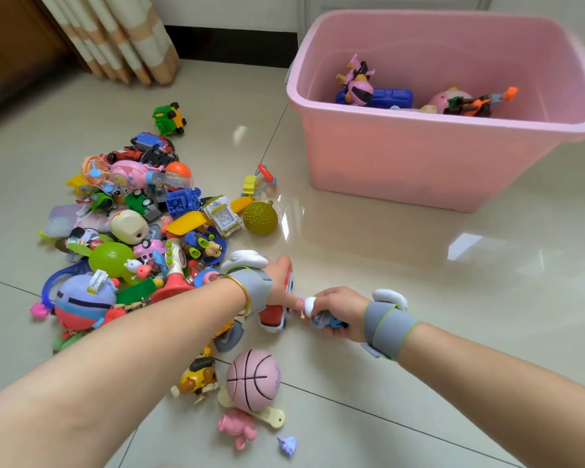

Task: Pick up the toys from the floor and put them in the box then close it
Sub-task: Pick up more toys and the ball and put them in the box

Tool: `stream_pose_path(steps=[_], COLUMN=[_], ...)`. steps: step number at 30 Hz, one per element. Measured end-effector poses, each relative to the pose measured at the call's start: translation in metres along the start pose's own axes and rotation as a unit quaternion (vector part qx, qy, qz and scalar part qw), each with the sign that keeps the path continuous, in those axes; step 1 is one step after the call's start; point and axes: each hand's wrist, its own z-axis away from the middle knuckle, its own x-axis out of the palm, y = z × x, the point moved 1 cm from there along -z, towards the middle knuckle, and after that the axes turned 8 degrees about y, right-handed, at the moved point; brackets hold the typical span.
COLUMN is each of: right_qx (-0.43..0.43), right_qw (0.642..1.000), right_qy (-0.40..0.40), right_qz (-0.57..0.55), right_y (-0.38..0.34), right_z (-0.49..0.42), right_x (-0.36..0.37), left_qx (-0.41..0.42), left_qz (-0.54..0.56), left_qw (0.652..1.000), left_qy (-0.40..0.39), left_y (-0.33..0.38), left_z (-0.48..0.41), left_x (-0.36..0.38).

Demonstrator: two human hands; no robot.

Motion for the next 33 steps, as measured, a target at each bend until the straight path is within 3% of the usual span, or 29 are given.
stream_pose_path(steps=[4,10,13,17,21,22,24,26,30,33], right_qx=[-0.044,-0.212,-0.28,-0.268,-0.244,-0.24,-0.218,-0.204,-0.212,-0.233], right_qw=[0.996,0.974,0.948,0.902,0.87,0.864,0.858,0.845,0.837,0.861], right_qy=[0.004,0.005,-0.024,-0.049,0.008,0.013,0.029,0.041,0.038,0.014], right_qz=[-0.08,-0.077,-0.15,-0.336,-0.429,-0.443,-0.464,-0.493,-0.503,-0.452], right_y=[-0.03,-0.122,-0.17,-0.215,-0.253,-0.259,-0.265,-0.266,-0.261,-0.253], right_z=[-0.001,0.036,0.069,0.089,0.075,0.069,0.06,0.054,0.039,0.039], right_x=[-0.012,-0.025,-0.03,-0.046,-0.066,-0.073,-0.088,-0.101,-0.104,-0.082], left_qx=[-0.024,0.034,0.067,0.055,0.009,0.026,0.062,0.08,0.081,0.073], left_qz=[0.167,0.248,0.392,0.552,0.566,0.619,0.744,0.818,0.823,0.789], left_qw=[0.986,0.966,0.914,0.818,0.79,0.755,0.644,0.559,0.551,0.595], left_qy=[-0.009,0.061,0.083,0.15,0.234,0.216,0.164,0.114,0.115,0.135], left_y=[0.0,-0.006,-0.01,0.006,0.043,0.054,0.07,0.076,0.064,0.034], left_z=[-0.008,0.004,0.027,0.035,0.015,0.009,0.002,-0.001,-0.01,-0.005], left_x=[-0.018,-0.123,-0.182,-0.229,-0.251,-0.256,-0.261,-0.256,-0.235,-0.211])
